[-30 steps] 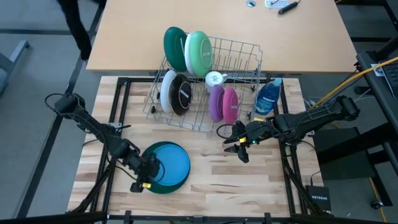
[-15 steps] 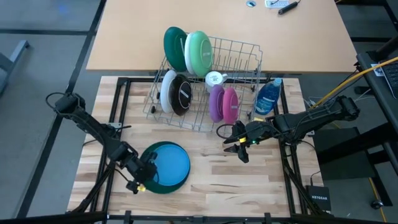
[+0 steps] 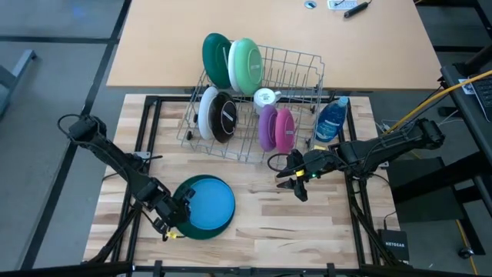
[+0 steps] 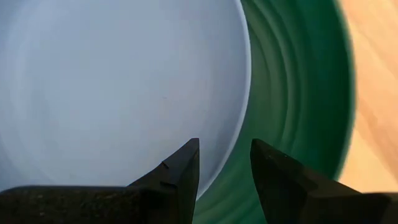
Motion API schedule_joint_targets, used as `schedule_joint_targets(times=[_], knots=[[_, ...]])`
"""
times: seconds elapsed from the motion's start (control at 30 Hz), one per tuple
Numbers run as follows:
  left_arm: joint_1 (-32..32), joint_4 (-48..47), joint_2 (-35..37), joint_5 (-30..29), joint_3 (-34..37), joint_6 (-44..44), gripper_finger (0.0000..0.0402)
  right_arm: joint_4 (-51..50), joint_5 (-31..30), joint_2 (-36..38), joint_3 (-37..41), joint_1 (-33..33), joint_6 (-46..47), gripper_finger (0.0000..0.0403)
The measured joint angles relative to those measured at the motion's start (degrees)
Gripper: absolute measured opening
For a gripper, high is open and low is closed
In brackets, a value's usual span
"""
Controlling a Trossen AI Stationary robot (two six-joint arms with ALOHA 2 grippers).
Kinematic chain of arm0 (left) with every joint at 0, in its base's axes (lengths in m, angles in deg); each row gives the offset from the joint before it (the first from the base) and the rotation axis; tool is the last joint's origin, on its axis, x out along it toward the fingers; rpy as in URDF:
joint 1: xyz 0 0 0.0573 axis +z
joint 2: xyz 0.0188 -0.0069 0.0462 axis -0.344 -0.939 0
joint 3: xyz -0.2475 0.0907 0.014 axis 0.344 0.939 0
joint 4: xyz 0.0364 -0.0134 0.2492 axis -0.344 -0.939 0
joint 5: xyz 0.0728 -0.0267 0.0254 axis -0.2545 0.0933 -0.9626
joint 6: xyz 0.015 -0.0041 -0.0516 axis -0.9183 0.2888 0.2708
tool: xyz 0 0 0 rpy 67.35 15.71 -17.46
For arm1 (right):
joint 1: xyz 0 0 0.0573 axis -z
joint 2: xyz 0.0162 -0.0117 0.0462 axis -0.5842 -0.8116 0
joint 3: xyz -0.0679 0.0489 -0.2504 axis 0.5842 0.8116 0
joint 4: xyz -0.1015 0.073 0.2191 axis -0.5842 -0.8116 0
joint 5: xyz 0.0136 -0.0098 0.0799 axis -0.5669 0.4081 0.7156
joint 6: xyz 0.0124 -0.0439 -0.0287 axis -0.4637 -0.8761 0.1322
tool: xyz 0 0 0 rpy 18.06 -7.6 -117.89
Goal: Sort dishes
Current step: Put the light blue plate in the dish rack
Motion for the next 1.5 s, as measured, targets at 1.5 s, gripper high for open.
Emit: schedule_joint_targets(times=[1.5], knots=[[0.35, 15.53, -4.53, -14.59, -5.13, 20.25, 0.0, 2.7, 1.04, 0.0, -5.02, 0.01, -5.4, 0.0186]])
